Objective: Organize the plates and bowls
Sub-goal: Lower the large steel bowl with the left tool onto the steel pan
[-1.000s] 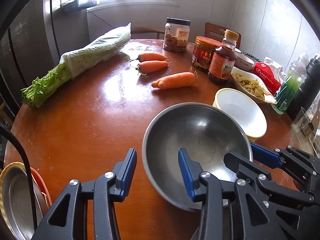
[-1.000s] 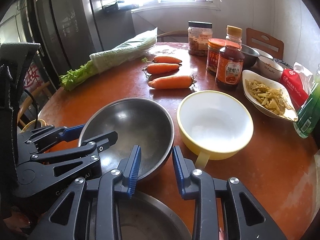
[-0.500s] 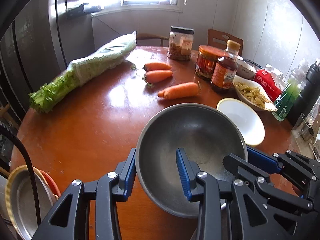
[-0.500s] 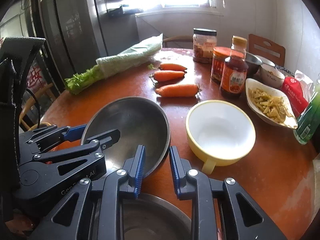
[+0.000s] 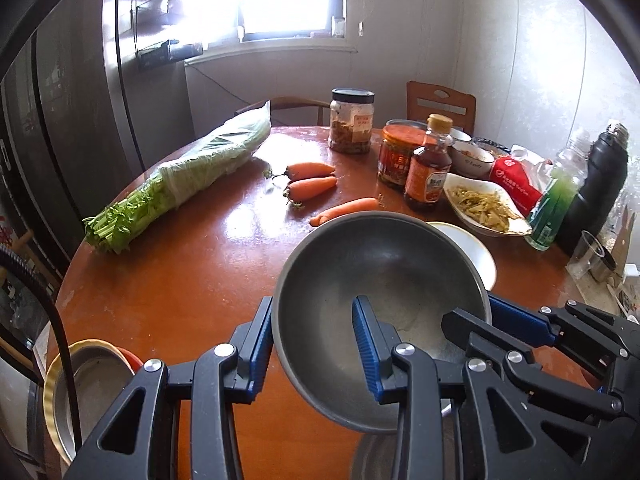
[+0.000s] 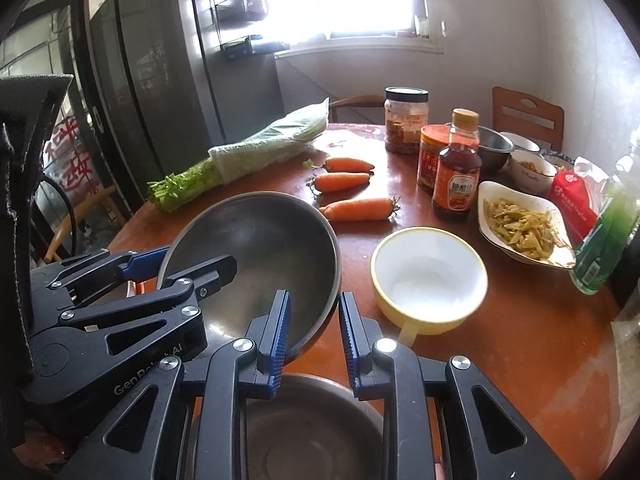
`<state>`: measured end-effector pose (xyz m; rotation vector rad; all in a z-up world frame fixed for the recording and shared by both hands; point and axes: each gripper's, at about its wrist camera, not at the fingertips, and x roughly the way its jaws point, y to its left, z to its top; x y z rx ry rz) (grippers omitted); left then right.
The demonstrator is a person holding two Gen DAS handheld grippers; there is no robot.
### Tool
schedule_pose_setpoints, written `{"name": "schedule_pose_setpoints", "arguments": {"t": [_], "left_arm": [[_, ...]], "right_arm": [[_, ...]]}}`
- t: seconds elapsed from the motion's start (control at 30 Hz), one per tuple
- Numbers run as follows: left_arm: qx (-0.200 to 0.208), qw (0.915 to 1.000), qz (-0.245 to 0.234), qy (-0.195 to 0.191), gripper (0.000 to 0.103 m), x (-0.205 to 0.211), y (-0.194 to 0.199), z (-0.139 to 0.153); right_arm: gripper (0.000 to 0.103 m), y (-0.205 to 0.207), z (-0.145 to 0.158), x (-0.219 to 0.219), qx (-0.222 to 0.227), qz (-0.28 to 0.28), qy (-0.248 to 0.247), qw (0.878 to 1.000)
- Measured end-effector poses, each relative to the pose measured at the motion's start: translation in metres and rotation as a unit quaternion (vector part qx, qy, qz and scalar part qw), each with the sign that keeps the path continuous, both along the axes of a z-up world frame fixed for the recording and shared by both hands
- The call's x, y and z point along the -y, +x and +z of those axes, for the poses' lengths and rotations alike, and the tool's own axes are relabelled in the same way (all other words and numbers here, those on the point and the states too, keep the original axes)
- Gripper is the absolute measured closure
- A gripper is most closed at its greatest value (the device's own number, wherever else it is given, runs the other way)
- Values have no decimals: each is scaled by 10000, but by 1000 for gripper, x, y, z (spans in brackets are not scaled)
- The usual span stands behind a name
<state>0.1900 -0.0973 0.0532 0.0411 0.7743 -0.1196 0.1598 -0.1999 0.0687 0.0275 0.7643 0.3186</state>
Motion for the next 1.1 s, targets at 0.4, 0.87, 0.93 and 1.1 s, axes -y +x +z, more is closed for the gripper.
{"name": "schedule_pose_setpoints", "arguments": {"t": [0.4,0.87,0.93,1.1], "left_arm": [[171,9995,-259,85,65,24,-52,13],[-36,9982,-575,133,64,43,-87,-10],[-73,9981,-587,152,64,44,-89,-14],[-241,9978,-594,137,64,43,-89,-28]], "right_arm": [[76,-56,10,22,119,-165,-20,9998],[76,-101,-16,38,-106,-319,-147,9993],[76,-104,-20,39,-155,-334,-149,9992],[76,-107,-27,37,-228,-327,-231,9989]]}}
